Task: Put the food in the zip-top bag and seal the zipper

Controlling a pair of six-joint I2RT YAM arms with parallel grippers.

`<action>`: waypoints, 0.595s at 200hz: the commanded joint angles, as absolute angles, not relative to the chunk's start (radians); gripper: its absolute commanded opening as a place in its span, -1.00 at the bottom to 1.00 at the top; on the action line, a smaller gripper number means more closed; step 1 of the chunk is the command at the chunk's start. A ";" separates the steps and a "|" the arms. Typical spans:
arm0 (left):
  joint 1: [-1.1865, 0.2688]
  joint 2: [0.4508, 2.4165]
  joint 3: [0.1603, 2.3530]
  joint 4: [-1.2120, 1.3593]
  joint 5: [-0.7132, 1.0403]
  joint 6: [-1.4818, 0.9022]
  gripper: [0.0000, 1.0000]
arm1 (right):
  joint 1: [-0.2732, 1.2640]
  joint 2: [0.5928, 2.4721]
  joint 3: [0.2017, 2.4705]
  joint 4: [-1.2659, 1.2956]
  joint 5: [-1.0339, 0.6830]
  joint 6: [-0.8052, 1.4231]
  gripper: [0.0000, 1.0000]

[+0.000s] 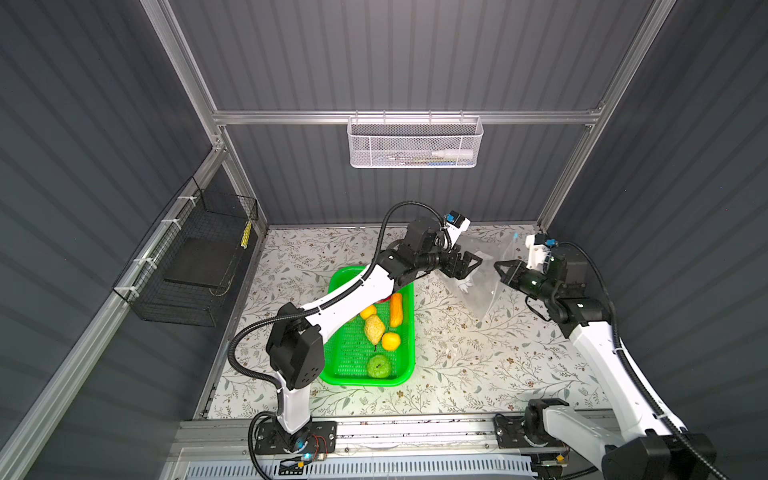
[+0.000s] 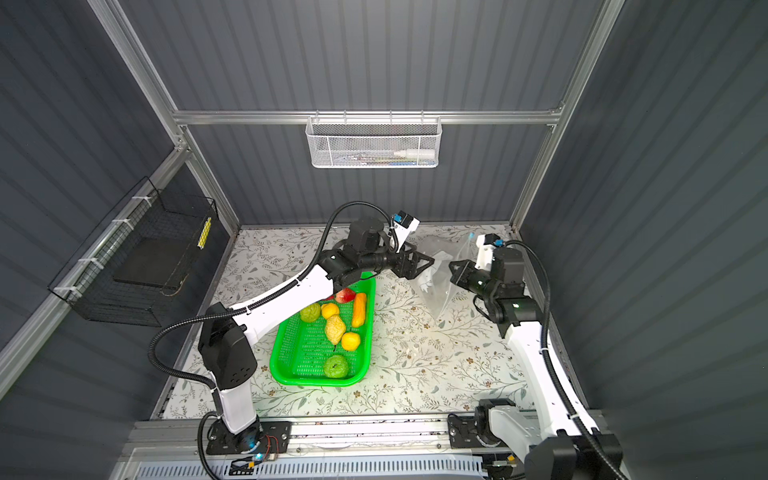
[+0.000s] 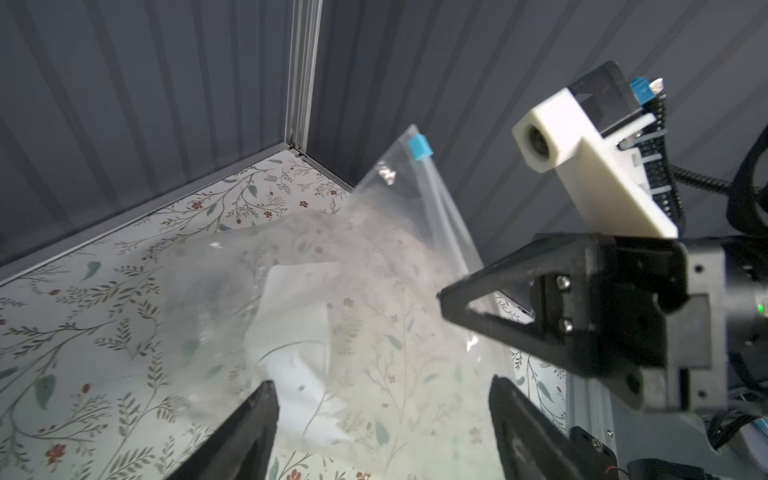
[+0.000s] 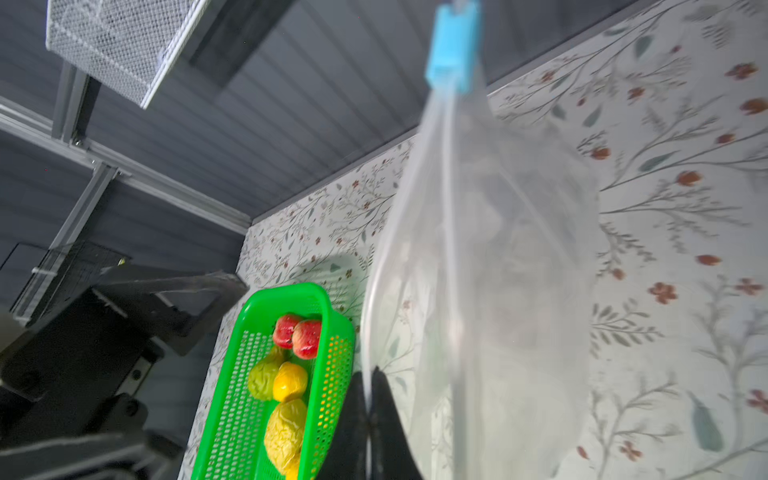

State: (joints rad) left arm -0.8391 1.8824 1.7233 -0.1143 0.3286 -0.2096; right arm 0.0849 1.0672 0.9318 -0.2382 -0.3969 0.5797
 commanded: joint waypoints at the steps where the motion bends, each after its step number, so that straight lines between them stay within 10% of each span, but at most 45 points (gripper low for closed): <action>1: -0.848 1.896 1.707 -0.066 0.357 -0.259 0.62 | 0.144 1.101 0.954 -0.173 -0.347 0.649 -1.00; 119: -0.911 1.902 1.641 -0.161 0.230 -0.169 0.18 | 0.212 1.218 0.998 -0.172 -0.159 0.834 -1.00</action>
